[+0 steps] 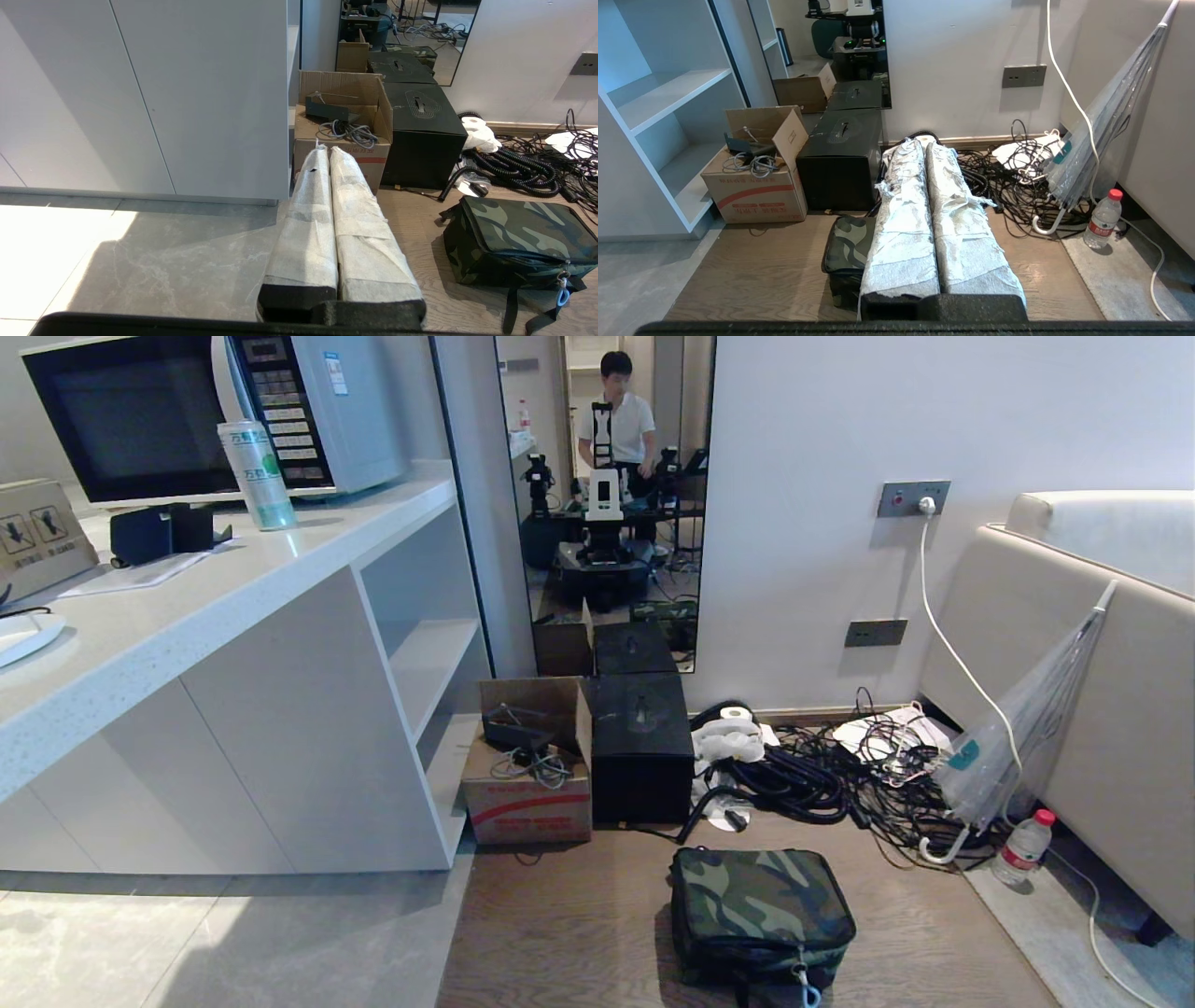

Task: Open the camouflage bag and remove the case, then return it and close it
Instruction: Open the top of the storage box

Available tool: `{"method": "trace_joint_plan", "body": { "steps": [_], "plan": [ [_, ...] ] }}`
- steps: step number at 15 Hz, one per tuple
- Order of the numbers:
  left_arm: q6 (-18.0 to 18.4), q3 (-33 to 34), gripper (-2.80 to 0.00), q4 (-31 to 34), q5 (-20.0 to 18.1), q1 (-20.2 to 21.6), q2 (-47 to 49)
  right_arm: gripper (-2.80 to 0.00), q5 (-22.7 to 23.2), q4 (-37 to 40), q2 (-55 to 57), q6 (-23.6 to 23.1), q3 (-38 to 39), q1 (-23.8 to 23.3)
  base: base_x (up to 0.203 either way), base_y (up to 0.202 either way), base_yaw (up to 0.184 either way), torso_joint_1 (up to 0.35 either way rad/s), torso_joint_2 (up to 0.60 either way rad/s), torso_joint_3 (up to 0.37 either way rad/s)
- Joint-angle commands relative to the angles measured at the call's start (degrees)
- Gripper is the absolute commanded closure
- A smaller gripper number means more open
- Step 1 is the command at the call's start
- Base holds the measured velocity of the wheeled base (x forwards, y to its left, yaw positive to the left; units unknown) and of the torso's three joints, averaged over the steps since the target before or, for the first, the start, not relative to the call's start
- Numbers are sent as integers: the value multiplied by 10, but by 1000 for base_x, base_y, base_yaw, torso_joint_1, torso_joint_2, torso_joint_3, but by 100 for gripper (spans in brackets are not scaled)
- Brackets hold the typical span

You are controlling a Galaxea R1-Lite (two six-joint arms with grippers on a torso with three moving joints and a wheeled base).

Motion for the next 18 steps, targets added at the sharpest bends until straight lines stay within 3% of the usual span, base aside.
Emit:
{"method": "trace_joint_plan", "body": {
  "steps": [1, 18],
  "plan": [
    [0, 0, 0, 0, 0, 0, 0, 0, 0, -1, 1, 0, 23, 0, 0, 0, 0, 0, 0, 0],
    [0, 0, 0, 0, 0, 0, 0, 0, 0, -1, 1, 0, 23, 0, 0, 0, 0, 0, 0, 0]
  ]
}}
